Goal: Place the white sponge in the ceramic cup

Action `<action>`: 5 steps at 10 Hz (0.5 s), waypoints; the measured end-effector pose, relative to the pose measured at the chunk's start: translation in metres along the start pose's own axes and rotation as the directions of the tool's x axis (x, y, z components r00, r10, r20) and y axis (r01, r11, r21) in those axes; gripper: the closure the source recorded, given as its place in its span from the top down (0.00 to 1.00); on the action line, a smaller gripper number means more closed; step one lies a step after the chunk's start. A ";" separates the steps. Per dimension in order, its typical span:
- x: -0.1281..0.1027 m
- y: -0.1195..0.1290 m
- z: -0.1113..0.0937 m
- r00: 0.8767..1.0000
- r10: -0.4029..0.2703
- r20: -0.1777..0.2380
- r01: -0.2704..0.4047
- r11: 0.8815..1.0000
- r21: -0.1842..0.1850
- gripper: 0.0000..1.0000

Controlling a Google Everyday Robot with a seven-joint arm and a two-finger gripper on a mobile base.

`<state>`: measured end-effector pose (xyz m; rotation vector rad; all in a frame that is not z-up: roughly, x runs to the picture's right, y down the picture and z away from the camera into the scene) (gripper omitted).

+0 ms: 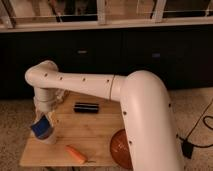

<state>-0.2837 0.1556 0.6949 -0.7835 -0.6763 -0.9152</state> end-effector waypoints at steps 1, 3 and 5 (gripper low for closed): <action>-0.002 -0.003 0.001 1.000 -0.010 0.004 0.010 1.000 -0.002 0.80; -0.004 -0.005 0.001 1.000 -0.019 0.011 0.019 1.000 -0.008 0.80; -0.005 -0.007 0.002 0.999 -0.029 0.028 0.030 0.999 -0.015 0.80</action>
